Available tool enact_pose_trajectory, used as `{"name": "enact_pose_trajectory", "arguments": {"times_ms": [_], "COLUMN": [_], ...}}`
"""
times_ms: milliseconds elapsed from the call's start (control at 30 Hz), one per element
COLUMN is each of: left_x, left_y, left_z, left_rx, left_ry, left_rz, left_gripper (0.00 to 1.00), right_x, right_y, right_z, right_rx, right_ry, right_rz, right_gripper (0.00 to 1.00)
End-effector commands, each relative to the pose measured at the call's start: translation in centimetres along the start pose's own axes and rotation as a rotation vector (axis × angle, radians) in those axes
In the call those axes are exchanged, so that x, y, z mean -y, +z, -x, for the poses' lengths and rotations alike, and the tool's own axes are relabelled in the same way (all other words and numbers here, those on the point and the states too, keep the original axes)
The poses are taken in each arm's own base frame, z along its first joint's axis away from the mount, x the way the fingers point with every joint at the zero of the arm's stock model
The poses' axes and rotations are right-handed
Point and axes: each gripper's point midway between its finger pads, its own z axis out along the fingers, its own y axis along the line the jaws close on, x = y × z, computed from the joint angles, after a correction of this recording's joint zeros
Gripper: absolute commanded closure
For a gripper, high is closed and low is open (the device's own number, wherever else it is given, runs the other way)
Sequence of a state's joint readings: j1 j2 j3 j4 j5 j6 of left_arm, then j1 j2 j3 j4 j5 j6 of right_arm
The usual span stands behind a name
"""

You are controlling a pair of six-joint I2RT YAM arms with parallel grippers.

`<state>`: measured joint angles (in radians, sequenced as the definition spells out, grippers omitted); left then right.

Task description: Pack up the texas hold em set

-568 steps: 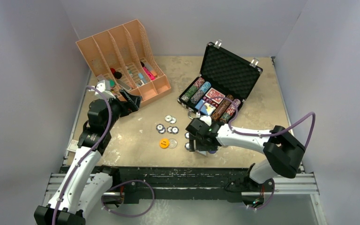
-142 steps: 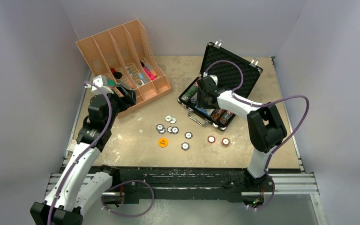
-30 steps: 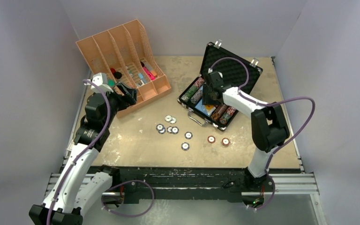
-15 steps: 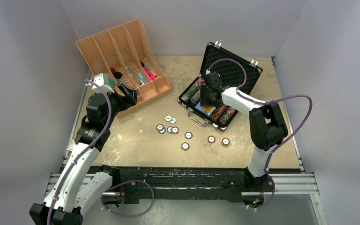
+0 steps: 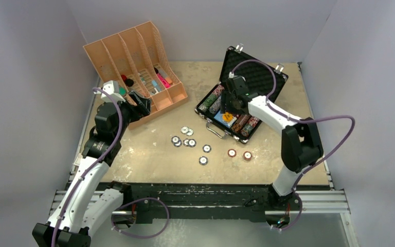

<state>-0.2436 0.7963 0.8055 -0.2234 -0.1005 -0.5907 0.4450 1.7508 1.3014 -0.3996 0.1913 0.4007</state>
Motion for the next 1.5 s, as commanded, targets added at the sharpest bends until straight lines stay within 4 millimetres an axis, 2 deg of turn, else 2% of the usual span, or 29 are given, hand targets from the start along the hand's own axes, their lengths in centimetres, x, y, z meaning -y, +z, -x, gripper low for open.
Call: {"name": "enact_pose_trajectory", "arguments": {"times_ms": [0,133,267,333,467,567,700,767,867,1133,1233,1467], "left_x": [1.0,1.6,2.2,2.2,2.4,2.6,3.1,3.3,3.7,3.9,3.9,3.9], "left_y": [0.1,-0.1,0.3,0.7,1.1,1.3,1.3,1.4,1.3,1.3,1.4,1.7], "left_z": [1.2,0.6,-1.9,-3.2,-4.9,-5.5,-5.8,-5.9,-6.1,-6.6,-6.7,-6.8], "left_rx": [0.046,0.018,-0.072,-0.114,-0.169,-0.19,-0.2,-0.203,-0.209,-0.222,-0.227,-0.231], "left_ry": [-0.004,0.008,-0.008,-0.034,-0.076,-0.093,-0.106,-0.115,-0.121,-0.109,-0.109,-0.108], "left_rz": [-0.042,-0.079,-0.142,-0.151,-0.167,-0.18,-0.204,-0.217,-0.233,-0.249,-0.247,-0.243], "left_gripper": [0.21,0.24,0.25,0.25,0.24,0.24,0.24,0.24,0.24,0.24,0.24,0.24], "right_x": [-0.2,-1.5,-3.9,-3.7,-0.4,2.2,4.6,5.7,6.1,5.9,5.6,6.7], "right_y": [-3.1,-4.2,-5.9,-6.4,-7.1,-7.9,-9.2,-9.2,-9.2,-6.9,-6.0,-4.8], "right_z": [3.0,2.5,1.0,0.0,-2.6,-6.0,-9.4,-11.5,-13.8,-16.5,-16.9,-18.0], "right_rx": [0.112,0.127,0.133,0.129,0.109,0.053,0.007,-0.023,-0.073,-0.175,-0.184,-0.196], "right_ry": [0.041,0.018,0.008,0.034,0.2,0.334,0.499,0.551,0.605,0.647,0.663,0.732], "right_rz": [0.012,0.083,0.187,0.155,-0.014,-0.117,-0.225,-0.272,-0.284,-0.343,-0.339,-0.39], "right_gripper": [0.36,0.38,0.36,0.35,0.31,0.29,0.28,0.28,0.28,0.33,0.34,0.36]}}
